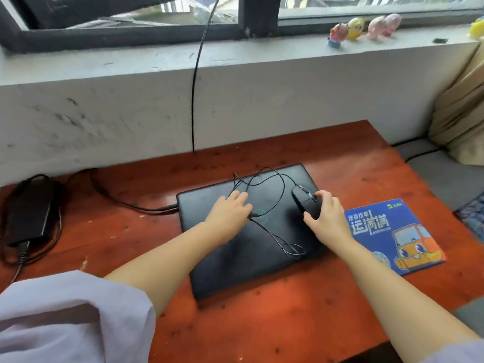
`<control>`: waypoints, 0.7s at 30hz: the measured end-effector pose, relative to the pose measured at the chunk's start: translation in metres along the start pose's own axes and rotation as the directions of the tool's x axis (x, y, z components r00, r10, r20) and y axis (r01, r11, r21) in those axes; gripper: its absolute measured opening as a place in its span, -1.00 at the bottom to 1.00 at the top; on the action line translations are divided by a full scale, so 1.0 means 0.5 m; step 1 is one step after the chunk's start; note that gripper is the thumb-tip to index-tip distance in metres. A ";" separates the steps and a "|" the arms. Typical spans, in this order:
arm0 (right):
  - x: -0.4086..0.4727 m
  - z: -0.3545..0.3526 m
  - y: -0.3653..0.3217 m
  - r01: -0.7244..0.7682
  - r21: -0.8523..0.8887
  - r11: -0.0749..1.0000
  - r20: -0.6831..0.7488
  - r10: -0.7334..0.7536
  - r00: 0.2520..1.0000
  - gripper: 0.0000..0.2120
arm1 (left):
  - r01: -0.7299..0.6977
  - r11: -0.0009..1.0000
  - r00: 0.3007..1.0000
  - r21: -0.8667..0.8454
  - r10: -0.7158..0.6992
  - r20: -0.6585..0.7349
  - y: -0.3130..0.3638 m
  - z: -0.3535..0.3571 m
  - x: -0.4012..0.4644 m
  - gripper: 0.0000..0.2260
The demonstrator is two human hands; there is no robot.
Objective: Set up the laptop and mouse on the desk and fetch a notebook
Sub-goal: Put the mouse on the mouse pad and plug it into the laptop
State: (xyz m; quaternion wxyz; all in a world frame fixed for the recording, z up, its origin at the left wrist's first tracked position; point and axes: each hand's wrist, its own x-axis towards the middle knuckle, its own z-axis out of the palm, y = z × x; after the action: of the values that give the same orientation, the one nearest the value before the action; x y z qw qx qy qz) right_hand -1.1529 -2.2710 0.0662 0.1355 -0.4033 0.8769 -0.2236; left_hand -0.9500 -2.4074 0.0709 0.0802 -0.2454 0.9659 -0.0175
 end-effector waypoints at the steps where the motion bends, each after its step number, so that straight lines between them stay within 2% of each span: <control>1: 0.019 -0.020 0.022 -0.006 0.014 1.000 -0.018 0.006 1.000 -0.52 | -0.021 0.999 0.999 0.027 0.021 -0.025 0.008 -0.014 0.022 -0.84; 7: 0.088 -0.150 0.229 -0.075 -0.072 0.995 -0.025 0.073 0.997 -0.52 | 0.007 0.989 0.995 0.146 0.007 -0.099 0.137 -0.106 0.214 -0.89; 13: 0.034 -0.194 0.415 -0.221 -0.132 0.966 -0.003 0.222 0.975 -0.50 | -0.010 0.993 0.985 0.119 0.030 -0.169 0.283 -0.168 0.402 -0.83; 18: 0.023 -0.179 0.462 -0.210 -0.230 0.950 0.084 0.234 0.969 -0.49 | -0.115 0.972 0.958 0.205 0.163 -0.235 0.338 -0.196 0.490 -0.87; 21: 0.070 -0.208 0.451 -0.178 -0.240 0.954 0.164 0.221 0.961 -0.54 | -0.146 0.980 0.953 0.134 0.176 -0.248 0.340 -0.191 0.535 -0.84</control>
State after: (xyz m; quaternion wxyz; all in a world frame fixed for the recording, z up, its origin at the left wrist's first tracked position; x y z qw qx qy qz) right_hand -1.3645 -2.1391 0.0410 0.1941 -0.3444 0.9159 -0.0697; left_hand -1.2776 -2.3864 0.1135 -0.0313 -0.1566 0.9823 -0.0981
